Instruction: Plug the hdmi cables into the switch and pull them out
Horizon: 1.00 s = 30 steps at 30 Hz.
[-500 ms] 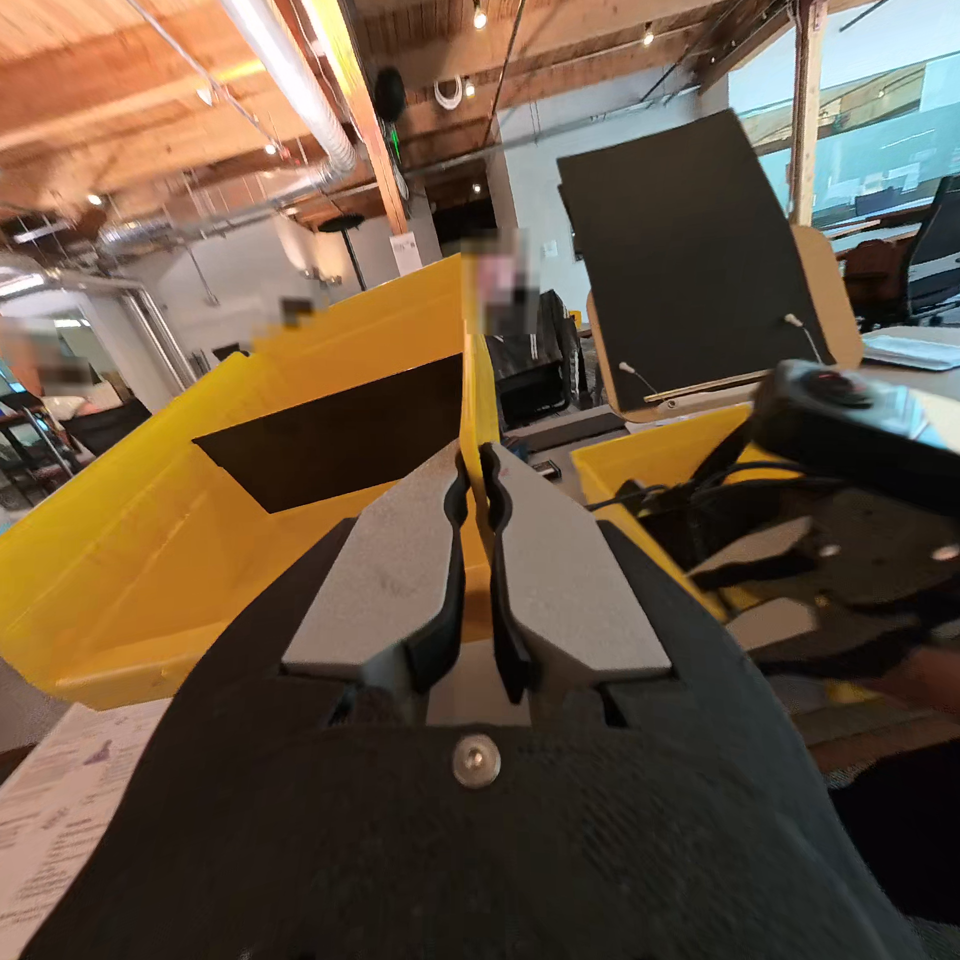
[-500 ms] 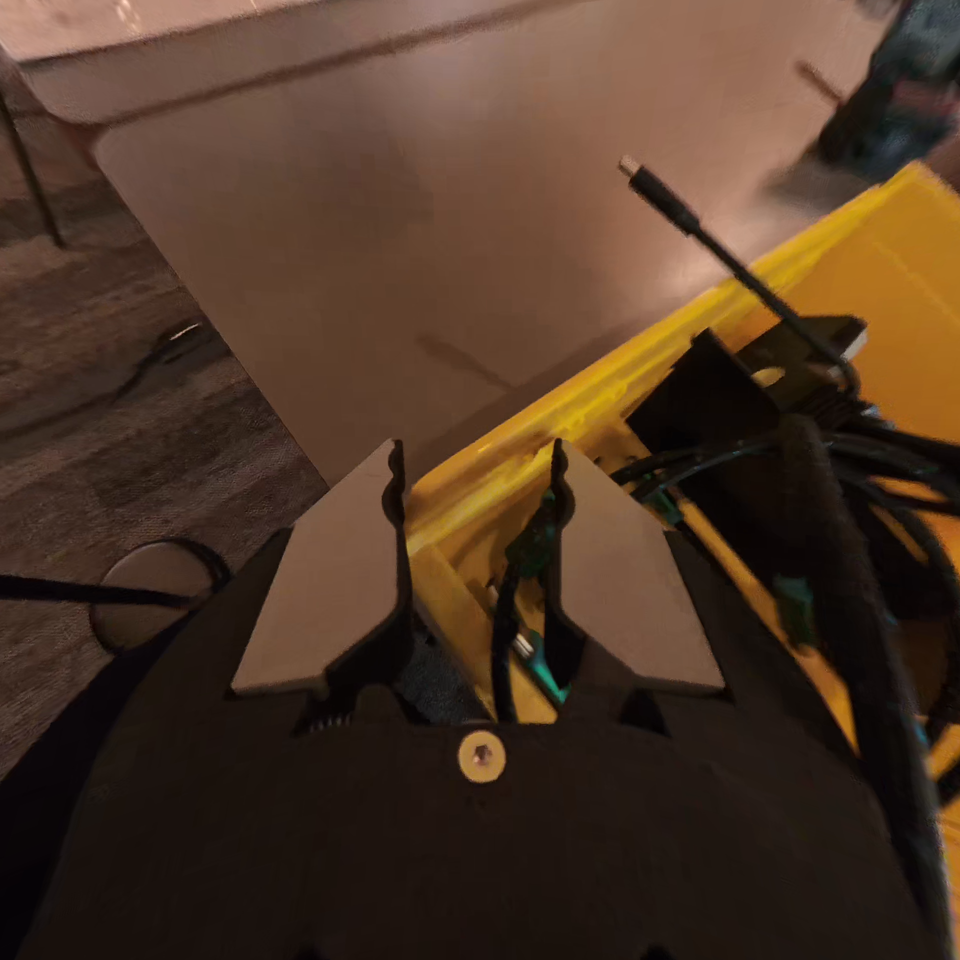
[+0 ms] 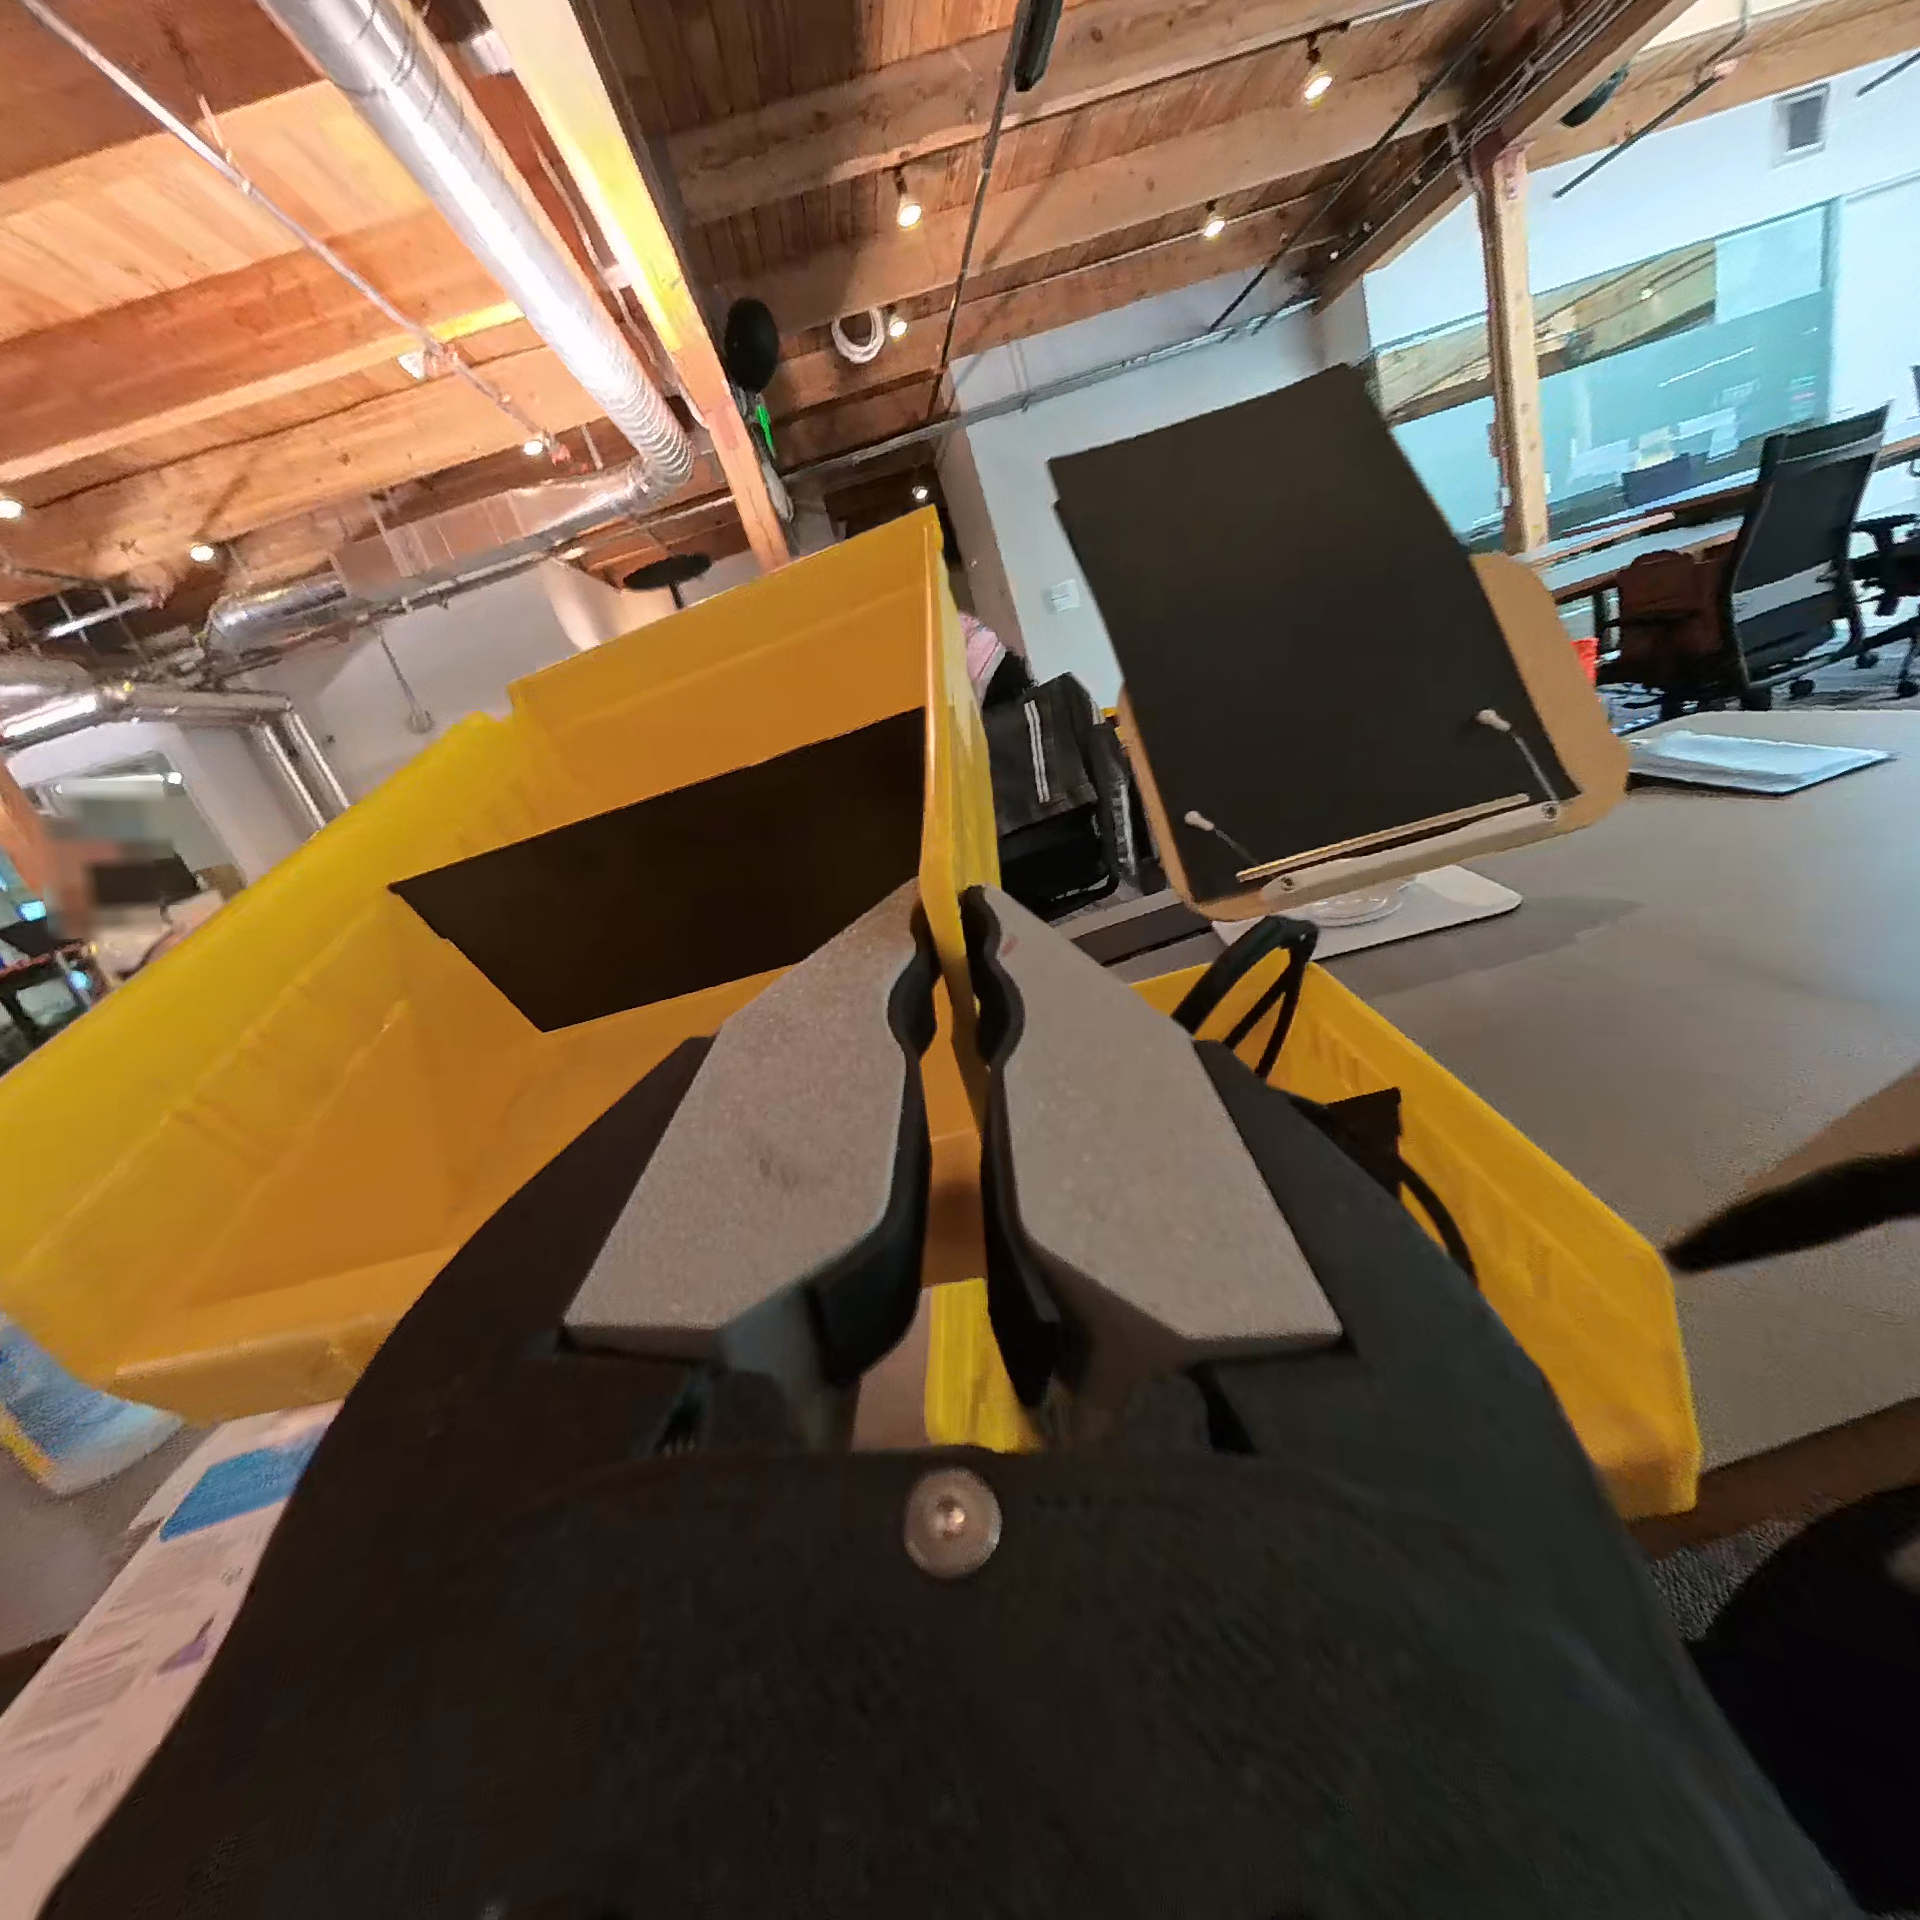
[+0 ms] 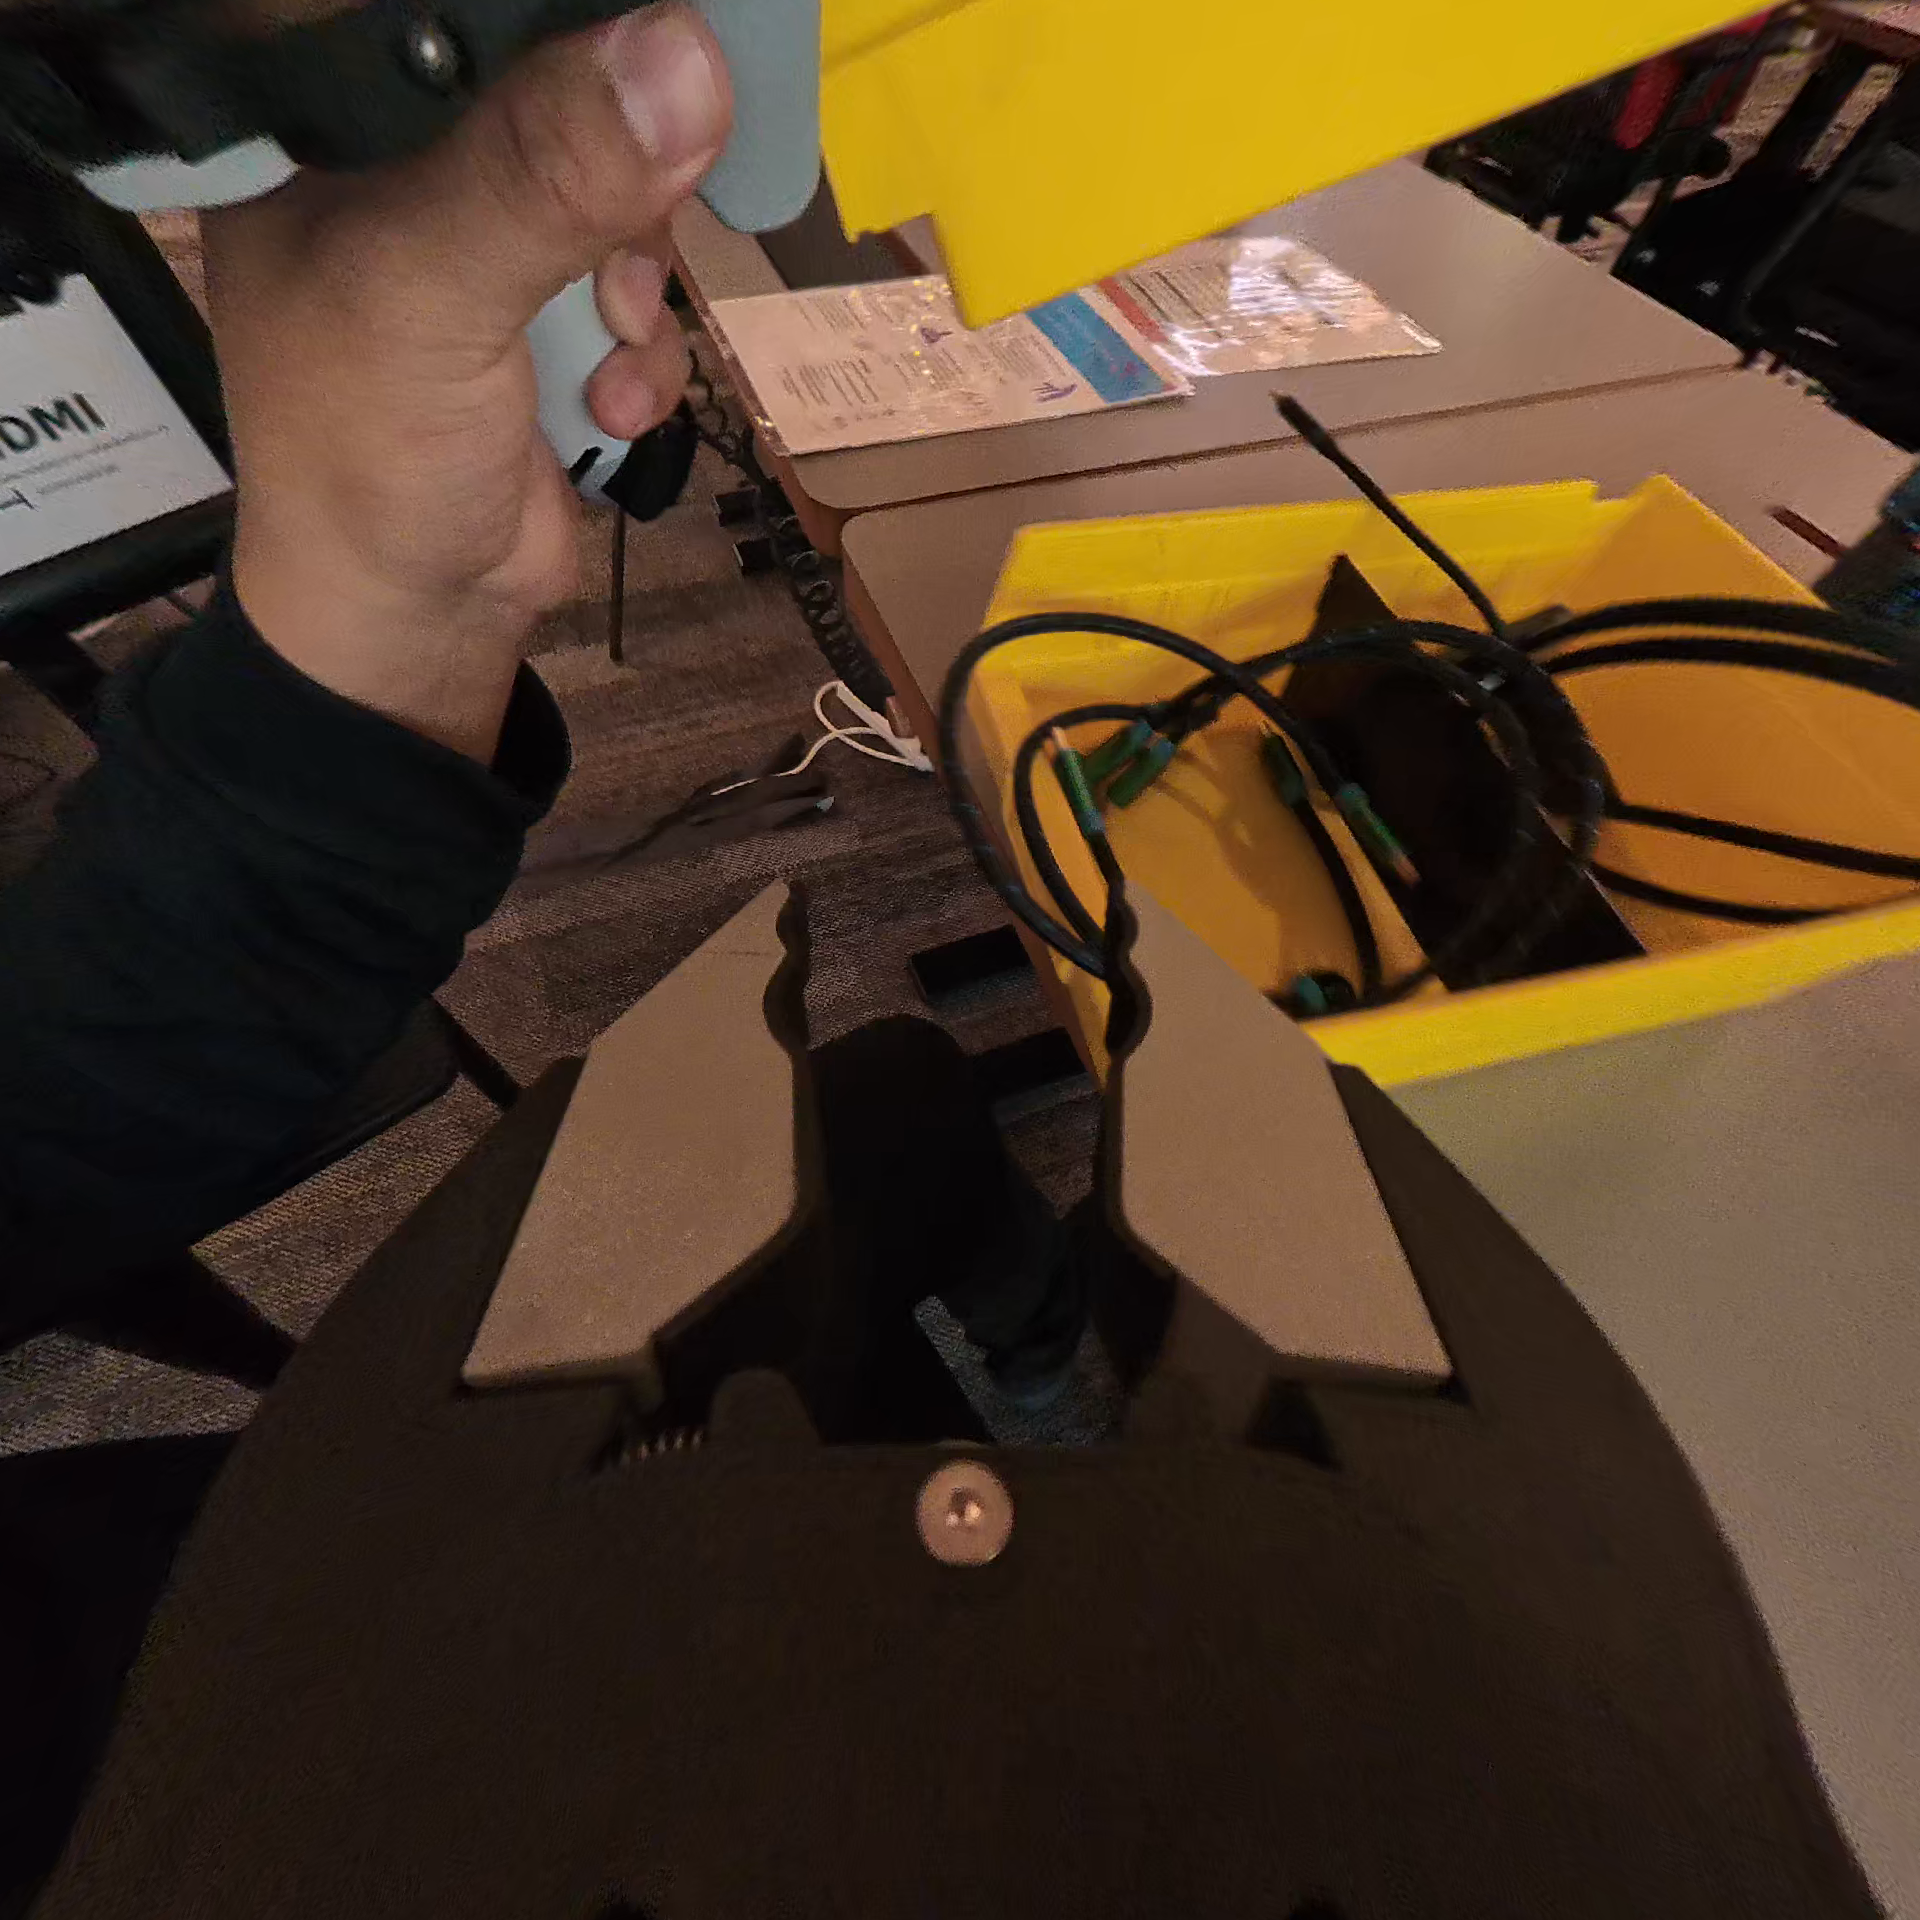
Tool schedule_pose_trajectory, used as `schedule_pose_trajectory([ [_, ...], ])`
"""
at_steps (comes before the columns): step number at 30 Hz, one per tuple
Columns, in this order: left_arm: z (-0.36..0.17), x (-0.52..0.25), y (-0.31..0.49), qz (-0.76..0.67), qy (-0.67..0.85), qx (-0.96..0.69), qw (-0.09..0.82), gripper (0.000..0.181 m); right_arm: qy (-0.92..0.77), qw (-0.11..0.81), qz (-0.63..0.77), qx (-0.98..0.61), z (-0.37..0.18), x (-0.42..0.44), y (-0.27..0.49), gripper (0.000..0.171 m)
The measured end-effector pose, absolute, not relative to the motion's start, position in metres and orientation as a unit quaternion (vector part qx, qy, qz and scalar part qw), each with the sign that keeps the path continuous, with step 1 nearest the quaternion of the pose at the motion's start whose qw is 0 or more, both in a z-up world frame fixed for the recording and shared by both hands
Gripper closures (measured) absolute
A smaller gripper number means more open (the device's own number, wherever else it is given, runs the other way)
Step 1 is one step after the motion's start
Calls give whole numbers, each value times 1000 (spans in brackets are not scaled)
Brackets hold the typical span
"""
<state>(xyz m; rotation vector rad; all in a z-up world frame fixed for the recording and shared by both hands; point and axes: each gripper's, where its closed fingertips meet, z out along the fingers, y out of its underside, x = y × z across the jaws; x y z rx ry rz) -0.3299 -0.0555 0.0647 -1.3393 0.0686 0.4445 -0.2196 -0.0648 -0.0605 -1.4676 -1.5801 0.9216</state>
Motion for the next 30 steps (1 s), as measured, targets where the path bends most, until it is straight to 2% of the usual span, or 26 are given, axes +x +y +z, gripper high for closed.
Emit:
schedule_pose_trajectory([
  [1,66,-322,-54,205,41,-610,764,181,-613,391,364,-582,-58,-206,-58,115],
  [8,71,-266,-48,209,108,-587,775,181,-568,430,281,-643,-77,-104,21,113],
  [14,66,-171,-36,160,200,-591,765,181,-483,434,267,-712,-92,9,98,117],
  [23,-16,-15,36,98,326,-635,693,178,-368,450,262,-771,-111,137,141,119],
  [30,-87,49,102,38,342,-691,635,176,-333,445,278,-784,-121,165,147,119],
])
